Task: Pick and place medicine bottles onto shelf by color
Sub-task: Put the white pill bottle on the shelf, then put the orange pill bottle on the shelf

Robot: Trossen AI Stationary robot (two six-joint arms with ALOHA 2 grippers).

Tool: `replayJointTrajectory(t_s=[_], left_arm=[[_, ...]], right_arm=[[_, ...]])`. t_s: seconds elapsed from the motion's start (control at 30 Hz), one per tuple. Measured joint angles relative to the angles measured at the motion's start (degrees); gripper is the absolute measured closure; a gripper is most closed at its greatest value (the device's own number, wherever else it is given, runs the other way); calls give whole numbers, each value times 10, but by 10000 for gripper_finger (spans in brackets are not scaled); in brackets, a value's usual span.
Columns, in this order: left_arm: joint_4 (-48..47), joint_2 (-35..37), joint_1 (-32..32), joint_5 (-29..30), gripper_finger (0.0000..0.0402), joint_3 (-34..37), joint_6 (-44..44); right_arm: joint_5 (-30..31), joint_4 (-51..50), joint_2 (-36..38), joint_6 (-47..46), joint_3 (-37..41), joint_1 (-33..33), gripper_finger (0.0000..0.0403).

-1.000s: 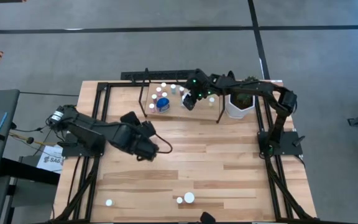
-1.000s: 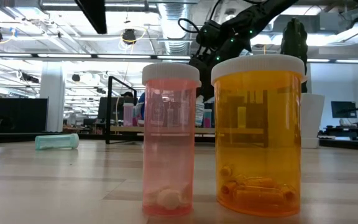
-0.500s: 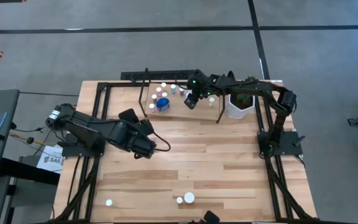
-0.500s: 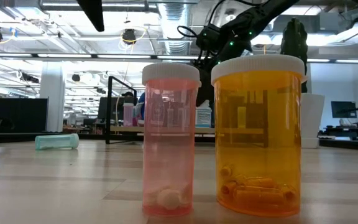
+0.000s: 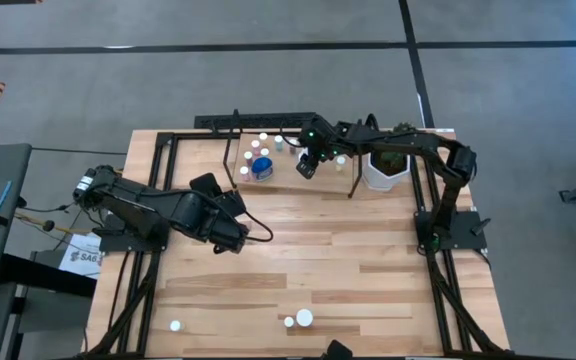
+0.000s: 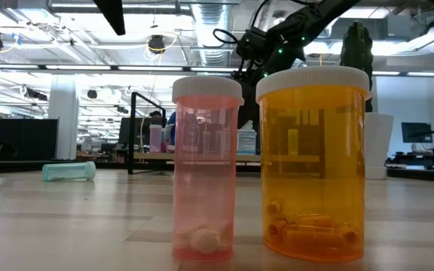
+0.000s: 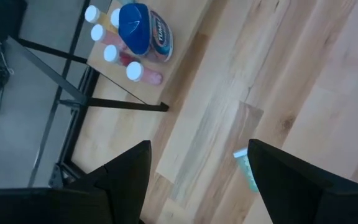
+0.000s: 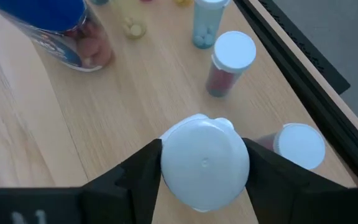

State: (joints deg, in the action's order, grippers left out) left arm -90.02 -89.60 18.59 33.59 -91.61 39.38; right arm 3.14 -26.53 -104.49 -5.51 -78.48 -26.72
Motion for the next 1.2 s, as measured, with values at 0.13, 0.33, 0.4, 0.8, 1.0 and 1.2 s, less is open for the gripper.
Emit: replayJointTrajectory(t_s=[0.13,0.33,0.4,0.8,1.0,1.2], left_arm=[[0,0,0,-2,148,0,2],[0,0,0,-2,148,0,2],[0,0,0,-2,148,0,2],[0,0,2,-14,148,0,3],[13,0,20,-34,148,0,-38],[12,0,44,-62,148,0,-41]], right_arm=[[0,-1,0,10,0,0,156],[0,-71,7,30,-45,7,148],[-1,-113,7,33,-71,9,148],[-4,-295,7,32,-133,64,148],[-26,-352,7,24,-125,158,148],[-28,-341,7,7,-123,276,148]])
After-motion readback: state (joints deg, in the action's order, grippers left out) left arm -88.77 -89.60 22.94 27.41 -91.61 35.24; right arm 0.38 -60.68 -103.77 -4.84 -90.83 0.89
